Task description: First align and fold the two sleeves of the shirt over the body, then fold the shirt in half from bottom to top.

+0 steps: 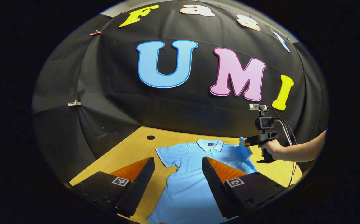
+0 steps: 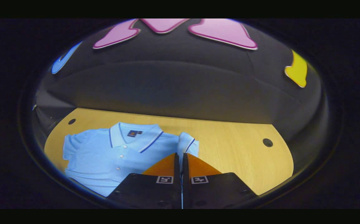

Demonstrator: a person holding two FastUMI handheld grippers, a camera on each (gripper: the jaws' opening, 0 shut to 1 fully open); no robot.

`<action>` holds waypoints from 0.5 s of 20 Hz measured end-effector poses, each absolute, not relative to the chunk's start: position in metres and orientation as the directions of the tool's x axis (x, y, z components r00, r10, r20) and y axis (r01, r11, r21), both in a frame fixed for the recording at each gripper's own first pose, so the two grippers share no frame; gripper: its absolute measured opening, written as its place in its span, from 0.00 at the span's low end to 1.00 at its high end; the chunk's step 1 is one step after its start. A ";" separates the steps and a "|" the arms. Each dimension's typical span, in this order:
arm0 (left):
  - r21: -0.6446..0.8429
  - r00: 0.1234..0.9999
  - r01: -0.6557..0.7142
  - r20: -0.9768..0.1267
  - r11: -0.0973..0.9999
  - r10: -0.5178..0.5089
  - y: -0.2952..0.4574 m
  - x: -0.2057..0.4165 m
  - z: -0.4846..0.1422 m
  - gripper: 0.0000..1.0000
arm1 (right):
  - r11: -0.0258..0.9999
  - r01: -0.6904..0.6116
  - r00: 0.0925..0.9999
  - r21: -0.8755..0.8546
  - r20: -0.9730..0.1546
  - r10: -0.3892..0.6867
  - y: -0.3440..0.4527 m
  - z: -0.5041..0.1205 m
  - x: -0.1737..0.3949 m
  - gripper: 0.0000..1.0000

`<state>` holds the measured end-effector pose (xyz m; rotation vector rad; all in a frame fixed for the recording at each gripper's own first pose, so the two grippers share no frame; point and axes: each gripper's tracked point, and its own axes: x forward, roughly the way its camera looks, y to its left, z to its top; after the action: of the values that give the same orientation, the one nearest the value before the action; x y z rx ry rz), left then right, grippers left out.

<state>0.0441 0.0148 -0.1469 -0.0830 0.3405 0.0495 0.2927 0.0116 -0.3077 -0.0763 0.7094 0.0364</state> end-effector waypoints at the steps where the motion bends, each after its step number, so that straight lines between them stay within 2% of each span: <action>1: -0.080 0.941 -0.065 -0.336 0.995 0.034 0.018 0.045 -0.148 0.97 | 0.995 -0.081 0.754 -0.055 -0.656 0.025 0.027 -0.311 0.291 0.06; 3: -0.092 0.939 -0.075 -0.342 0.993 0.039 0.027 0.051 -0.155 0.97 | 0.991 -0.127 0.742 -0.044 -0.668 0.065 0.056 -0.317 0.284 0.08; 5: -0.096 0.937 -0.079 -0.347 0.992 0.041 0.039 0.060 -0.161 0.97 | 0.977 -0.213 0.721 0.002 -0.674 0.159 0.103 -0.323 0.273 0.02; 6: -0.098 0.935 -0.080 -0.351 0.992 0.041 0.042 0.065 -0.165 0.97 | 0.970 -0.243 0.712 0.012 -0.677 0.187 0.116 -0.328 0.270 0.07; 7: -0.098 0.934 -0.083 -0.355 0.992 0.043 0.045 0.070 -0.168 0.97 | 0.962 -0.270 0.701 0.029 -0.679 0.217 0.131 -0.330 0.262 0.18; 8: -0.103 0.933 -0.086 -0.356 0.991 0.044 0.050 0.079 -0.172 0.96 | 0.952 -0.302 0.683 0.055 -0.684 0.256 0.146 -0.332 0.254 0.20; 10: -0.110 0.930 -0.093 -0.364 0.990 0.047 0.055 0.098 -0.181 0.97 | 0.946 -0.322 0.685 0.031 -0.682 0.255 0.150 -0.335 0.245 0.41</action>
<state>0.0981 0.0551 -0.1811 -0.1259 0.3697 0.0718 0.2452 0.1503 -0.3352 -0.0942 0.7492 0.3241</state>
